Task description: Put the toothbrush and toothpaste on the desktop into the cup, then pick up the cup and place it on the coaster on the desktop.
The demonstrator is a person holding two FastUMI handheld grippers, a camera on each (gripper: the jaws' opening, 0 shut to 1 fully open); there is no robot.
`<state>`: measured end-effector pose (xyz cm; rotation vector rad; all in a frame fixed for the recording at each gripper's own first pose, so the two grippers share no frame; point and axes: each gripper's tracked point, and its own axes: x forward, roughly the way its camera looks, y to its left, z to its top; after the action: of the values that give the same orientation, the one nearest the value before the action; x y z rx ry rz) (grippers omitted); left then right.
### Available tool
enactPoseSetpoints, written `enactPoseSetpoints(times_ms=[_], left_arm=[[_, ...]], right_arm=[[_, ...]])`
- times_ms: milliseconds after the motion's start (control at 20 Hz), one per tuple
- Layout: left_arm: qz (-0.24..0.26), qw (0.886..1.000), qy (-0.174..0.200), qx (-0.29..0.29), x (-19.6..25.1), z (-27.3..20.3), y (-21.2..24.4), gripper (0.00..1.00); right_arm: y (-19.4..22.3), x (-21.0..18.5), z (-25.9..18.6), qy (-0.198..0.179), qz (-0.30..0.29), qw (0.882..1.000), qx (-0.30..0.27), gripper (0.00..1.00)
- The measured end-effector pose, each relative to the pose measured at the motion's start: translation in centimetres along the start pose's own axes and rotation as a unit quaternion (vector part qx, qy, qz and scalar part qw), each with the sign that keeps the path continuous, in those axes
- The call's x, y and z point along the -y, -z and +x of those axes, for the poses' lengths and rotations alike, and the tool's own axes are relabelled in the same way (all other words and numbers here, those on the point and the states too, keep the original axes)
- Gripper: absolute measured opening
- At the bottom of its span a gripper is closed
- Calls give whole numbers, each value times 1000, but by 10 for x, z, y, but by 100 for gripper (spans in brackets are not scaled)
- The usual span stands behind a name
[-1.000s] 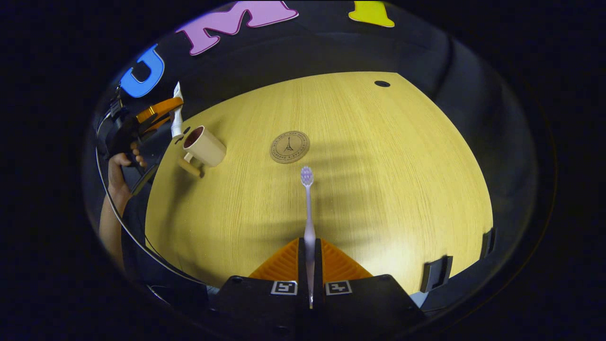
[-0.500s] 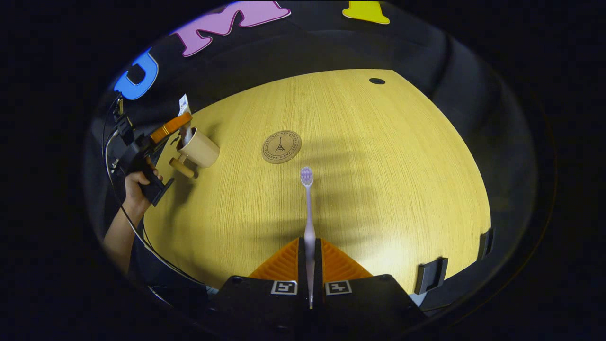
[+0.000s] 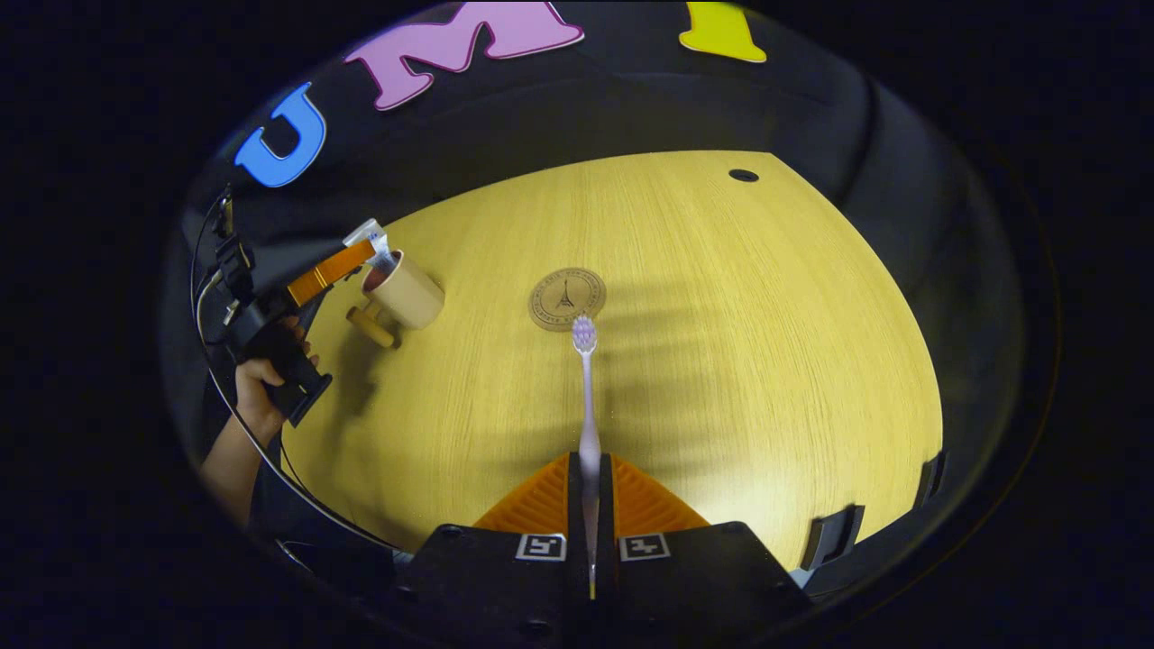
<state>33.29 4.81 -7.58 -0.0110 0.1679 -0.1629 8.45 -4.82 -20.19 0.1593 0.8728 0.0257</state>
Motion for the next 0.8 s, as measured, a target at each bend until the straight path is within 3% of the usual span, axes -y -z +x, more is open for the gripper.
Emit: enactPoseSetpoints(times_ms=[100, 250, 500, 650, 800], left_arm=[[-13, 1000, -17, 4, -8, -23, -3, 97], [-32, 999, -34, 7, -14, -64, 3, 98], [14, 998, -46, -36, -13, -122, 51, 98], [13, 997, -39, -59, -2, -150, 72, 98], [4, 996, -59, -64, 0, -176, 80, 98]], right_arm=[[-19, -16, -4, -17, 4, 999, 29, 7], [-55, -41, -7, -45, 0, 996, 75, 7], [-107, -89, -4, -81, -20, 988, 129, 6], [-138, -120, 1, -104, -29, 981, 161, 6], [-165, -149, 8, -125, -34, 973, 193, 7]])
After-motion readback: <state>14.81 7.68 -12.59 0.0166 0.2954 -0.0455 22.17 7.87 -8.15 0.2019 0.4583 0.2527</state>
